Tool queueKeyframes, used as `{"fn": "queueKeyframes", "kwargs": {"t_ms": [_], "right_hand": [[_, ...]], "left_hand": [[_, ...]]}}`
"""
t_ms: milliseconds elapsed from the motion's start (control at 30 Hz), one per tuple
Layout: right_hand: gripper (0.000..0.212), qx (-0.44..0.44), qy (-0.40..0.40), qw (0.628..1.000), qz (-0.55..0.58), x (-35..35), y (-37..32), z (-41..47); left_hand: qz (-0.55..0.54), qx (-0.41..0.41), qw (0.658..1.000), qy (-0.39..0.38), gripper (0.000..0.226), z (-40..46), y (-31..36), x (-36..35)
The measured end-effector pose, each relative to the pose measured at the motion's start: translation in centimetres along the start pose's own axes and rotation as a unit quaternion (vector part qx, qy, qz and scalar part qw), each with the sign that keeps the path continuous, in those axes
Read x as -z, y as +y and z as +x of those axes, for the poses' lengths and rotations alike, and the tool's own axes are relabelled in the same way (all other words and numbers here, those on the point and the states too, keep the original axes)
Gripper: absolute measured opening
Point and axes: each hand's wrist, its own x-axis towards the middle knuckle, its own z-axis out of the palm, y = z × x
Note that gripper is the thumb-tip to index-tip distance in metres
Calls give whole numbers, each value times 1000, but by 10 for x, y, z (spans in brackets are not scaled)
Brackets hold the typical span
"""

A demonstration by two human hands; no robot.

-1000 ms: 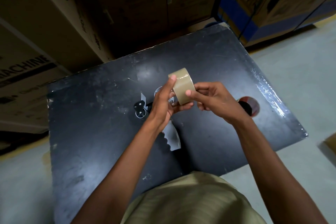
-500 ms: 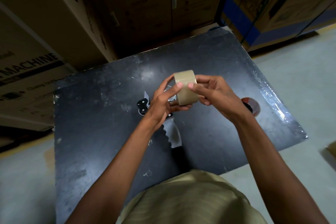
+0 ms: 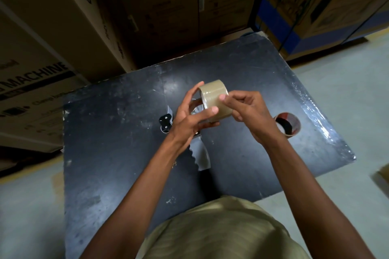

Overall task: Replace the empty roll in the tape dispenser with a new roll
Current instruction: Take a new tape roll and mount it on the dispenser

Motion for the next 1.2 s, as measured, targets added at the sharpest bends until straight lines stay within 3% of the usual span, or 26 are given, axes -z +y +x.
{"fn": "queueKeyframes", "kwargs": {"t_ms": [100, 267, 433, 633, 933, 1033, 1200], "right_hand": [[58, -3, 21, 1000, -12, -4, -4, 1], [69, -33, 49, 998, -13, -11, -4, 3], [32, -79, 15, 995, 57, -8, -3, 6], [31, -68, -34, 993, 90, -11, -6, 2], [31, -144, 74, 980, 118, -17, 3, 9], [29, -149, 65, 979, 121, -17, 6, 8], [30, -98, 16, 987, 127, -19, 10, 5]], "left_hand": [[65, -72, 995, 6, 95, -1, -3, 3], [185, -135, 972, -44, 107, -2, -6, 4], [197, -145, 969, -37, 103, -1, -11, 3], [92, -62, 993, 43, 89, -4, -6, 0], [240, -148, 959, -19, 100, -1, -11, 14], [246, -148, 957, -32, 102, 0, -11, 15], [180, -86, 979, 35, 97, -3, -15, 12]]}}
